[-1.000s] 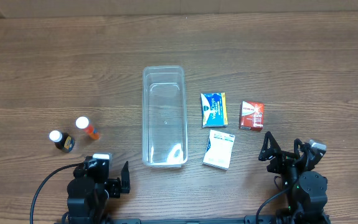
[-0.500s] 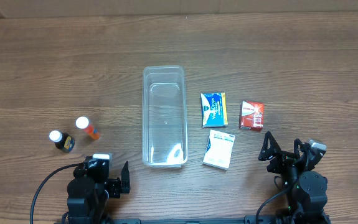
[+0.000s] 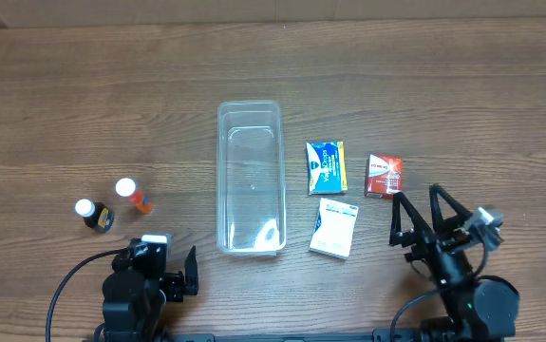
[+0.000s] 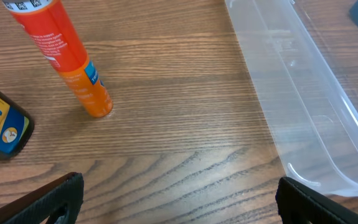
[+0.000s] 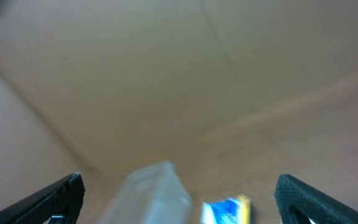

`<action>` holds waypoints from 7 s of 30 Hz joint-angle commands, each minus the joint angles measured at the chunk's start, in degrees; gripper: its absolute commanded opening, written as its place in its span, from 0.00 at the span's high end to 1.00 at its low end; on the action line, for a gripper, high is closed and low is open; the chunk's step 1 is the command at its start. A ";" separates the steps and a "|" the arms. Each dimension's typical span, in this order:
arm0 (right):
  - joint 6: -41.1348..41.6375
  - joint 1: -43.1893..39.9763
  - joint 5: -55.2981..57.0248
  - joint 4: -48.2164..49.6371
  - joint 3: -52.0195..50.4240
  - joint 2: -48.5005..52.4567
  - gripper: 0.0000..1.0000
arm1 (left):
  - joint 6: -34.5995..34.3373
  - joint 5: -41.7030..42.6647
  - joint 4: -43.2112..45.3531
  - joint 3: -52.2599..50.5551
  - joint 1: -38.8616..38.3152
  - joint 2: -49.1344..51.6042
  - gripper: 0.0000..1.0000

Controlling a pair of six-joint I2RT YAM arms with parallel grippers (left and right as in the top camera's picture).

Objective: Pack container
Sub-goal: 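Reach the right gripper to the blue Vapodrops box and grasp it, then carry the Vapodrops box left and drop it into the clear container, then grasp the white Hansaplast box with the right gripper, then lower the Hansaplast box into the container and release it, then move the right gripper to the red box and grasp it, then place the red box into the container with the right gripper, then lift the right arm away to the upper right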

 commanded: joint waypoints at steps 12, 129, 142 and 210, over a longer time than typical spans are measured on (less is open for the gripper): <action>-15.10 1.20 -10.08 -50.97 74.60 73.20 0.00 | -0.35 -0.02 0.20 -0.26 0.24 -0.42 0.00; -1.79 40.68 9.01 -58.27 89.48 113.11 0.23 | -0.35 -0.02 0.20 -0.26 0.24 -0.42 0.00; -4.35 43.12 9.55 -61.99 91.97 114.71 0.00 | -0.35 -0.02 0.20 -0.26 0.24 -0.42 0.00; -4.55 12.70 6.54 -59.19 91.65 90.44 0.00 | -0.11 -1.79 -0.20 -0.26 0.24 -0.42 0.00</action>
